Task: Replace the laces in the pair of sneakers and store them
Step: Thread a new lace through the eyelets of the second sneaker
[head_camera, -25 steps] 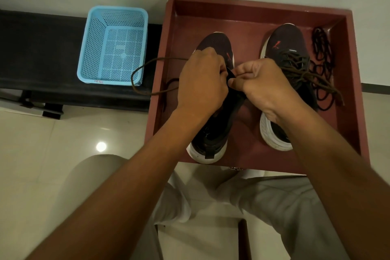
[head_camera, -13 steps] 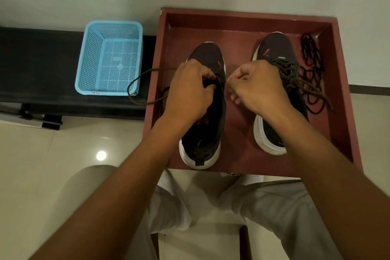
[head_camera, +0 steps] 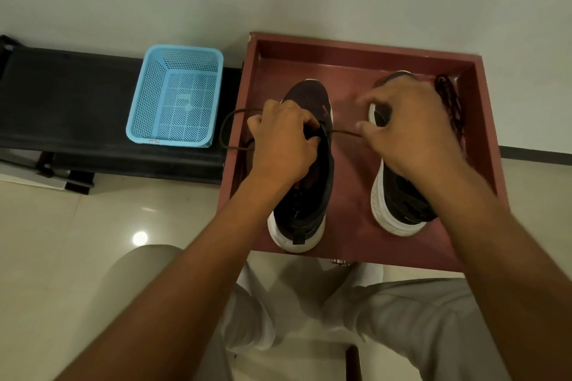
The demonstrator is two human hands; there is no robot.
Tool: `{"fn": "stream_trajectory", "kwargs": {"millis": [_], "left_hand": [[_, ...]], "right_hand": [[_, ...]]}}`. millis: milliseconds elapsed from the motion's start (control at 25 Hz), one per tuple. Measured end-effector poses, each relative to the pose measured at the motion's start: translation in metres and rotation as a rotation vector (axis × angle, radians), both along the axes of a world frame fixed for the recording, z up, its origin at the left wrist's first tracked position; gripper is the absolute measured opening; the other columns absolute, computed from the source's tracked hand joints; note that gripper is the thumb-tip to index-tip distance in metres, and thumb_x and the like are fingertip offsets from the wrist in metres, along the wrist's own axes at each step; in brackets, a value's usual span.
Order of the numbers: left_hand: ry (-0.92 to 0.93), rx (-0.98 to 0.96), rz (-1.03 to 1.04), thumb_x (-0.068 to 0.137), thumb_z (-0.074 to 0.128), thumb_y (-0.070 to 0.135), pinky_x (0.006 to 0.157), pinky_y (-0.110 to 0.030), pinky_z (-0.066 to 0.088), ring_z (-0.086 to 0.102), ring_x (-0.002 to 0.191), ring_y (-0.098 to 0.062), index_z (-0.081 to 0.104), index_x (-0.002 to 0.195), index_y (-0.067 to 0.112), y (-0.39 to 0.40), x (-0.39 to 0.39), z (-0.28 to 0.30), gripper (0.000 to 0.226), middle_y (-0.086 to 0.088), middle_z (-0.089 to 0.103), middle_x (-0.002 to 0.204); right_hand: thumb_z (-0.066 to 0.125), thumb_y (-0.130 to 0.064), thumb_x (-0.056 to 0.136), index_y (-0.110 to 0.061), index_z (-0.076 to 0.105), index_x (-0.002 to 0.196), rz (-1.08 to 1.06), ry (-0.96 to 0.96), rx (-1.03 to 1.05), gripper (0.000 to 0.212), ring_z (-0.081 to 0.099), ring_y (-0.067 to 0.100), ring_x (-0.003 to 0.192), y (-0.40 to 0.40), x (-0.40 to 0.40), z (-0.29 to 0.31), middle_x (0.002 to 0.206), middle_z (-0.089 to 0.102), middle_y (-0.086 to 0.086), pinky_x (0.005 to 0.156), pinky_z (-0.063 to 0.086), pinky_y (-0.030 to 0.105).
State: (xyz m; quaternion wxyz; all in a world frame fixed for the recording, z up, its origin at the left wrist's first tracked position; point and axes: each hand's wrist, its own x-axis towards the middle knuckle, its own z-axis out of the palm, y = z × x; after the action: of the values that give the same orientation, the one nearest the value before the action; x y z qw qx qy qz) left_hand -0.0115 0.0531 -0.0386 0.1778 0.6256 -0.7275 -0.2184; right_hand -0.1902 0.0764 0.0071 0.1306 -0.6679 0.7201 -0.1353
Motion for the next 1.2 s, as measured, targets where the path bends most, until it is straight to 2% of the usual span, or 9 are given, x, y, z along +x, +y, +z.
{"fn": "stream_trajectory", "kwargs": {"millis": [80,200,360,520,640,720,840,1000,1200], "left_hand": [[0.016,-0.010,-0.002,0.086,0.080,0.027,0.091,-0.036,0.023,0.046,0.124,-0.021,0.078,0.107,0.030,0.000,0.001,-0.002,0.022,0.009,0.067,0.115],[0.084,0.005,0.008,0.084,0.080,0.030,0.093,-0.039,0.027,0.047,0.123,-0.019,0.078,0.104,0.033,-0.002,0.003,-0.005,0.020,0.011,0.068,0.113],[0.120,0.023,0.016,0.082,0.081,0.030,0.095,-0.037,0.027,0.046,0.125,-0.016,0.077,0.102,0.036,-0.004,0.006,-0.007,0.021,0.015,0.068,0.112],[0.197,0.043,0.033,0.081,0.083,0.027,0.101,-0.038,0.029,0.049,0.121,-0.012,0.077,0.097,0.037,-0.006,0.011,-0.007,0.020,0.020,0.065,0.100],[0.265,0.062,0.037,0.077,0.084,0.026,0.104,-0.046,0.043,0.059,0.112,-0.010,0.075,0.096,0.038,-0.008,0.020,-0.005,0.024,0.020,0.067,0.096],[0.283,0.067,0.017,0.074,0.082,0.028,0.101,-0.049,0.047,0.060,0.113,-0.010,0.074,0.102,0.039,-0.008,0.023,-0.003,0.031,0.019,0.068,0.102],[0.237,0.022,-0.036,0.070,0.078,0.035,0.108,-0.050,0.041,0.055,0.124,-0.010,0.070,0.115,0.040,-0.009,0.028,-0.003,0.046,0.019,0.065,0.120],[0.152,0.029,-0.064,0.077,0.076,0.033,0.110,-0.037,0.021,0.044,0.135,-0.006,0.065,0.129,0.032,-0.009,0.034,-0.005,0.053,0.015,0.057,0.137],[0.188,0.050,-0.044,0.079,0.073,0.027,0.111,-0.038,0.023,0.054,0.121,-0.003,0.067,0.123,0.028,-0.011,0.035,-0.008,0.044,0.016,0.059,0.131]], "right_hand": [[0.075,-0.031,0.089,-0.029,0.078,0.109,0.088,-0.057,0.016,0.021,0.064,0.027,0.106,-0.007,0.016,-0.015,0.106,0.074,0.000,0.094,0.053,0.047],[0.073,-0.027,0.091,-0.026,0.080,0.094,0.032,-0.161,0.062,0.008,0.070,0.017,0.084,-0.012,0.024,-0.030,0.089,0.077,-0.003,0.083,0.059,0.040],[0.066,-0.023,0.091,-0.026,0.075,0.083,0.028,-0.164,0.110,0.012,0.069,0.014,0.072,-0.012,0.025,-0.028,0.078,0.073,-0.004,0.075,0.060,0.039],[0.063,-0.021,0.089,-0.013,0.073,0.076,-0.141,-0.020,0.081,0.018,0.067,0.027,0.072,-0.014,-0.006,-0.004,0.077,0.073,0.006,0.072,0.058,0.038],[0.068,-0.025,0.088,-0.018,0.075,0.078,-0.231,-0.050,0.143,0.014,0.061,0.017,0.074,-0.011,-0.028,0.009,0.081,0.070,-0.002,0.076,0.049,0.029],[0.073,-0.027,0.085,-0.023,0.076,0.091,-0.172,-0.045,0.161,0.008,0.066,0.022,0.089,-0.008,-0.022,0.004,0.096,0.073,0.002,0.085,0.053,0.035],[0.073,-0.035,0.084,-0.031,0.076,0.111,0.014,-0.052,0.098,0.027,0.063,0.029,0.110,-0.012,0.003,-0.008,0.111,0.072,-0.002,0.099,0.051,0.051],[0.070,-0.031,0.091,-0.031,0.079,0.096,0.079,-0.136,0.096,0.010,0.070,0.018,0.092,-0.016,0.025,-0.024,0.091,0.076,-0.009,0.092,0.055,0.047],[0.066,-0.023,0.088,-0.024,0.076,0.077,-0.027,-0.063,0.064,0.015,0.069,0.020,0.073,-0.017,0.016,-0.018,0.077,0.073,-0.004,0.079,0.060,0.043]]}}
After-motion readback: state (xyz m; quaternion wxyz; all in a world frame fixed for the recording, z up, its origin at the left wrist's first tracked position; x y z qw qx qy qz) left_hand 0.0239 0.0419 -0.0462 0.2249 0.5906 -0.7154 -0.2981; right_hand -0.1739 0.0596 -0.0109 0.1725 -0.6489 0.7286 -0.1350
